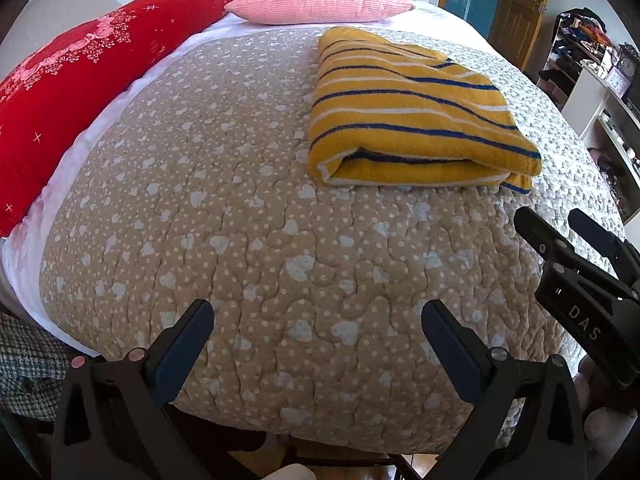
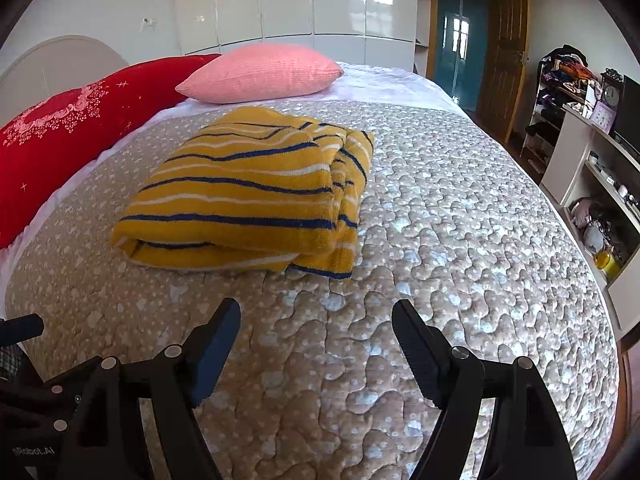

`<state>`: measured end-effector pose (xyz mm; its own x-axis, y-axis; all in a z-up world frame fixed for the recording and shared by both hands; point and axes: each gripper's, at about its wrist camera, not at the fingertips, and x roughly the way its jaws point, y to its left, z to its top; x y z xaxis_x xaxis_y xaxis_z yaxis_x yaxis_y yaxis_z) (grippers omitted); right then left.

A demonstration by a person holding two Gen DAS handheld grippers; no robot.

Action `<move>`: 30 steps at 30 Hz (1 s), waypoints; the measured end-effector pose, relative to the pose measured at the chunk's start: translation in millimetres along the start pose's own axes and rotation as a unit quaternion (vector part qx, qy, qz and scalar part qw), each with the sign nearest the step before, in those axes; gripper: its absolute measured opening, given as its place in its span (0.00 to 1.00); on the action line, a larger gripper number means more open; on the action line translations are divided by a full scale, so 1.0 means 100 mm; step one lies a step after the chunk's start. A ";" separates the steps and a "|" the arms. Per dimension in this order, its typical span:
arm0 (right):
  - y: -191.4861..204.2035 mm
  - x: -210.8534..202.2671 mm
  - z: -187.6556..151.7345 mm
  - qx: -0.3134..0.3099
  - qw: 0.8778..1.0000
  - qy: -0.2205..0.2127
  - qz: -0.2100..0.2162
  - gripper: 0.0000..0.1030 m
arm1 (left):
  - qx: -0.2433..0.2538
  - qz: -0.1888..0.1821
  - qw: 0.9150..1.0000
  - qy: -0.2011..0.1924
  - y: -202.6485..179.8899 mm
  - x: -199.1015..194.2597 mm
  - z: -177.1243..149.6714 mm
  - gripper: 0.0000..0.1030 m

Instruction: Fold small clothes

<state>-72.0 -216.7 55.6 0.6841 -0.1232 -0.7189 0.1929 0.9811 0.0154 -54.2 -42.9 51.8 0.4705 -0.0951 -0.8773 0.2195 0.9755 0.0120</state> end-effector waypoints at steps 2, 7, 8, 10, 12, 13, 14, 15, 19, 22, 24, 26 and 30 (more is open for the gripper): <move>0.00 0.00 0.00 -0.001 1.000 -0.001 0.001 0.80 | 0.000 -0.001 1.000 0.000 0.01 0.00 0.00 1.00; 0.01 0.00 0.00 -0.001 1.000 -0.002 0.001 0.80 | -0.001 -0.001 1.000 0.000 0.01 0.00 0.00 1.00; 0.00 0.00 -0.01 0.000 1.000 -0.001 0.001 0.80 | -0.001 -0.001 1.000 -0.001 0.02 0.00 0.00 1.00; 0.00 0.00 -0.01 0.001 1.000 -0.001 0.001 0.80 | -0.001 -0.001 1.000 -0.001 0.02 0.00 -0.01 1.00; 0.00 0.00 -0.01 0.002 1.000 -0.001 0.001 0.80 | -0.001 -0.001 1.000 0.000 0.03 0.00 -0.01 1.00; 0.00 0.00 -0.01 0.002 1.000 -0.001 0.001 0.80 | -0.001 0.000 1.000 0.000 0.02 0.00 0.00 1.00; 0.00 0.00 -0.01 0.003 1.000 -0.001 0.001 0.80 | -0.001 0.001 1.000 0.000 0.03 0.00 0.00 1.00; 0.00 0.00 -0.01 0.002 1.000 -0.001 0.001 0.80 | -0.001 0.002 1.000 -0.001 0.02 0.00 0.00 1.00; 0.00 0.01 -0.02 0.002 1.000 -0.001 0.002 0.80 | -0.001 0.005 1.000 -0.004 0.02 0.00 0.00 1.00; 0.00 0.01 -0.02 0.003 1.000 0.000 0.001 0.81 | -0.003 0.006 1.000 -0.003 0.02 0.01 0.00 1.00; 0.00 0.01 -0.03 0.003 1.000 0.001 0.002 0.81 | -0.003 0.007 1.000 -0.003 0.02 0.01 0.00 1.00; 0.00 0.02 -0.03 0.003 1.000 0.002 0.002 0.81 | -0.004 0.006 1.000 -0.003 0.03 0.01 0.00 1.00; 0.01 0.01 -0.03 0.003 1.000 -0.001 0.004 0.81 | -0.005 0.007 1.000 -0.003 0.04 0.02 0.00 1.00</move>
<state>-73.3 -215.8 53.0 0.6875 -0.1160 -0.7169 0.1925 0.9810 0.0258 -53.0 -39.1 50.2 0.4791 -0.0835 -0.8737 0.2051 0.9786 0.0189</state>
